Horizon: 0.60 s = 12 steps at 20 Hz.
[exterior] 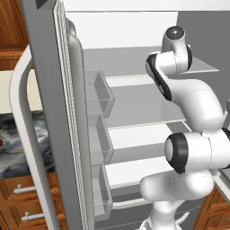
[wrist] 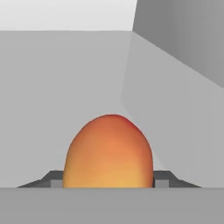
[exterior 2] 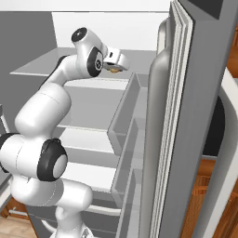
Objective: Open the fridge, remove the mango, lemon wedge, and chicken drumstick, and place them on any counter.
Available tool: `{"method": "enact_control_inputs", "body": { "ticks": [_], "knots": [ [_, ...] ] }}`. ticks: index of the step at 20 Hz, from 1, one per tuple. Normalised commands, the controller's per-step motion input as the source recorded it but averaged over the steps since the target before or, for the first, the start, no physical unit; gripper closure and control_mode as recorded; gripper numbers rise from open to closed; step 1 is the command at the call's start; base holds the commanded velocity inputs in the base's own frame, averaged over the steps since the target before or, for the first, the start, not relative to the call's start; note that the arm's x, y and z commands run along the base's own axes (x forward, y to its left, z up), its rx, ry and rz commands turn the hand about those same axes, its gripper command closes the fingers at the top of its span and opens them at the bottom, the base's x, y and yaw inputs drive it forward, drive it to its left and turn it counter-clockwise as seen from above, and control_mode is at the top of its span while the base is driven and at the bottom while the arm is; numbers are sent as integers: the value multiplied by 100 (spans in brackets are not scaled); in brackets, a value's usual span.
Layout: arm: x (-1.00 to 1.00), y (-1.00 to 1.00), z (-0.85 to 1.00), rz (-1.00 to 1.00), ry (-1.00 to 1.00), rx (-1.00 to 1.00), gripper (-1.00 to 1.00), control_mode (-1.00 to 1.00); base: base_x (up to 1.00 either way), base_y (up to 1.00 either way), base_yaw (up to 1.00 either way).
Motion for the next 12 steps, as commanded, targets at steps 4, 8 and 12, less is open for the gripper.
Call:
{"method": "enact_control_inputs", "body": {
  "ticks": [4, 8, 12],
  "knots": [
    [-40, -1, 0, 0, -4, 0, 100, -100, 0, 0, 0],
    [-92, 0, 4, 1, -12, 0, 100, -100, 0, 0, 0],
    [-100, 0, 27, 2, -9, 0, 100, -100, 0, 0, 0]
  ]
}}
